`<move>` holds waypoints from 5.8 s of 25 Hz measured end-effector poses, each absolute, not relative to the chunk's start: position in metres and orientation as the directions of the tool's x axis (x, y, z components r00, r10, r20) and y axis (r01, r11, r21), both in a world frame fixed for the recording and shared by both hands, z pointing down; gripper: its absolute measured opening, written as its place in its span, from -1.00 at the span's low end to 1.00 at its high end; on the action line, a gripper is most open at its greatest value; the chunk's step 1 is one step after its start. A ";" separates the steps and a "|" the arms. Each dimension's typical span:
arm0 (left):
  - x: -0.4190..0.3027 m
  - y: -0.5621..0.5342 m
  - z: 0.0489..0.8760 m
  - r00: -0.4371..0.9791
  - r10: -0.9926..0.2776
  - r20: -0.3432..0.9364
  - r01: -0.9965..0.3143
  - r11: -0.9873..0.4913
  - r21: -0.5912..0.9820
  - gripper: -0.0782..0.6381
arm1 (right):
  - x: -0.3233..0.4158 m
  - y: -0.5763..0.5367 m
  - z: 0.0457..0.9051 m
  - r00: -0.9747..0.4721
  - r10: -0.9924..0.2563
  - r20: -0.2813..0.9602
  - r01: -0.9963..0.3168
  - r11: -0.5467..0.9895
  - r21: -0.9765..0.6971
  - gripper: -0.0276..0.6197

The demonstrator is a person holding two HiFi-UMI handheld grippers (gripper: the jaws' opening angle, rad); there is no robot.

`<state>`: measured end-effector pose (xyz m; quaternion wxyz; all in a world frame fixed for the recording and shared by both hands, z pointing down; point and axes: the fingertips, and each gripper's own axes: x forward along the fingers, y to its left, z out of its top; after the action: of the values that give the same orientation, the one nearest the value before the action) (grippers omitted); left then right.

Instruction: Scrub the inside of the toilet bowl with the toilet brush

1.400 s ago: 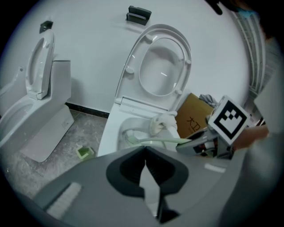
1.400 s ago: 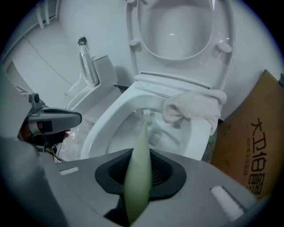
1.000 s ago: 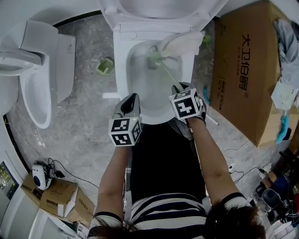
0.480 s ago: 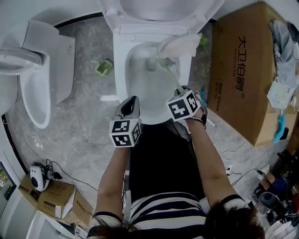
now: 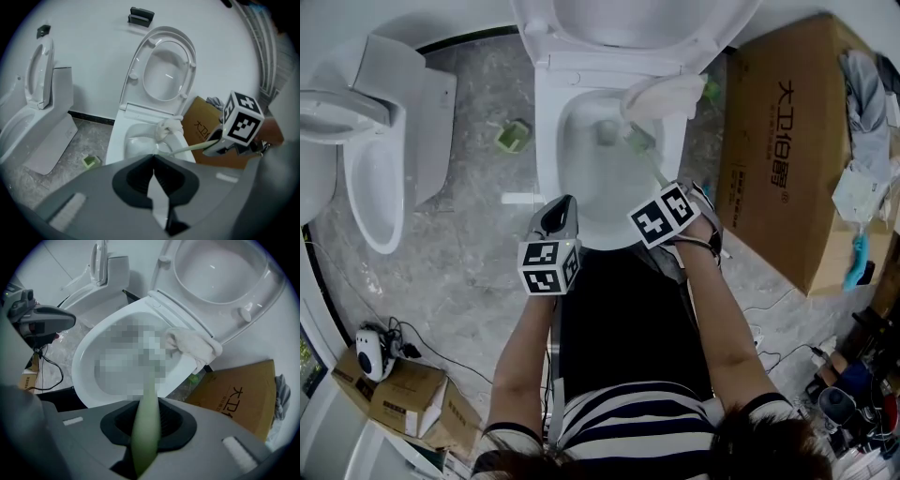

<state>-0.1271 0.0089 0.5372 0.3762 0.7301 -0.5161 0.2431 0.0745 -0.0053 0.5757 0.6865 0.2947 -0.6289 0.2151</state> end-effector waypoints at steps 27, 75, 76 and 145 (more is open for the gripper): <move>-0.140 0.046 0.535 0.318 -0.560 0.765 -0.943 -0.107 0.314 -0.78 | 0.072 0.085 0.570 0.126 0.201 0.971 -0.553 0.827 -0.099 -0.68; -0.156 0.036 0.546 0.299 -0.576 0.761 -0.945 -0.068 0.319 -0.78 | -0.010 0.012 0.586 -0.293 -0.021 0.956 -0.772 0.595 -0.224 -0.68; -0.157 0.036 0.546 0.297 -0.577 0.761 -0.947 -0.073 0.314 -0.78 | -0.009 0.009 0.585 -0.293 -0.036 0.955 -0.774 0.596 -0.215 -0.68; -0.158 0.052 0.536 0.308 -0.585 0.750 -0.944 -0.092 0.316 -0.78 | 0.081 0.002 0.566 0.304 -0.074 0.950 -0.417 0.886 0.202 -0.69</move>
<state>-0.1580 0.0519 0.5360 0.3984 0.7038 -0.5433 0.2254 0.0806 0.0023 0.5663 0.7791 0.2118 -0.5796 0.1103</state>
